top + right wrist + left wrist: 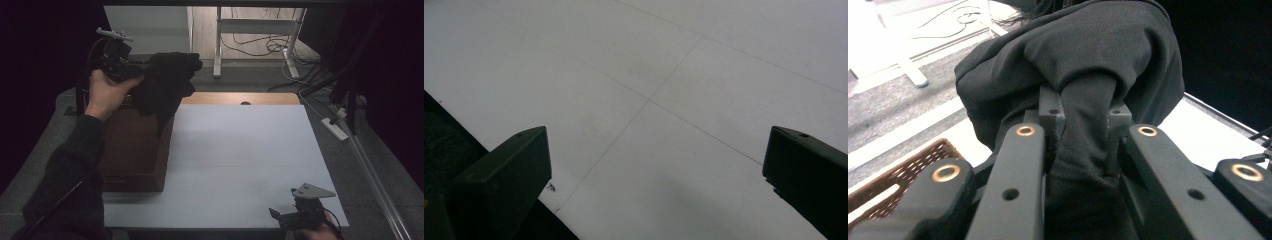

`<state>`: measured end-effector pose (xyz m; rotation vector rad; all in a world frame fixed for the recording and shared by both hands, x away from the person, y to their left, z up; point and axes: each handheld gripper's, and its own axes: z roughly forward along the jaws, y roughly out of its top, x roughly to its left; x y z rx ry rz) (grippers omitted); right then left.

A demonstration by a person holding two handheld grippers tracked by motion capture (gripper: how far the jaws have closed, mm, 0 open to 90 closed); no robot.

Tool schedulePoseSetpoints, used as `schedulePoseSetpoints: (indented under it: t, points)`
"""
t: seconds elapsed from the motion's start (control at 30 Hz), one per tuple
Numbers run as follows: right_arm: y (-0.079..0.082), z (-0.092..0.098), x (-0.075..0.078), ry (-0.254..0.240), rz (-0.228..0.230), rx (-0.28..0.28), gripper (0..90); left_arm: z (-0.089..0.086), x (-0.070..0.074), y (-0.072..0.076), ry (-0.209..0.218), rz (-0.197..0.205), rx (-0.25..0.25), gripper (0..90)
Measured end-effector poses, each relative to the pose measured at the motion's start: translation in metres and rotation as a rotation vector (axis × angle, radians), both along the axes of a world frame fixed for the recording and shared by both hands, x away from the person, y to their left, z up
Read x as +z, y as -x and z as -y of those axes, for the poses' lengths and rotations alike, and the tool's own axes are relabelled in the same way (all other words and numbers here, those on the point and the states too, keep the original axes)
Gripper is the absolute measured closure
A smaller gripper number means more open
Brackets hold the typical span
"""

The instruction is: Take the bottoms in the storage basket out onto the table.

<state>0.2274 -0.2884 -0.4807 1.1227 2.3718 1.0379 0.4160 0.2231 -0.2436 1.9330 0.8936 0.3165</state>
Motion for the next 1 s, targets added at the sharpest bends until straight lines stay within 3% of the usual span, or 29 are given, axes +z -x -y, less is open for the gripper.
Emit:
schedulePoseSetpoints:
  t: [0.67, 1.0]
  points:
    - [0.000, 0.000, 0.000, -0.004, 0.001, 0.004, 0.0, 0.049, 0.000, -0.006, 0.002, 0.012, -0.096, 76.9]
    - [0.000, 0.001, 0.000, -0.007, 0.001, 0.003, 0.0, 0.072, -0.011, -0.009, -0.030, 0.000, -0.138, 76.7]
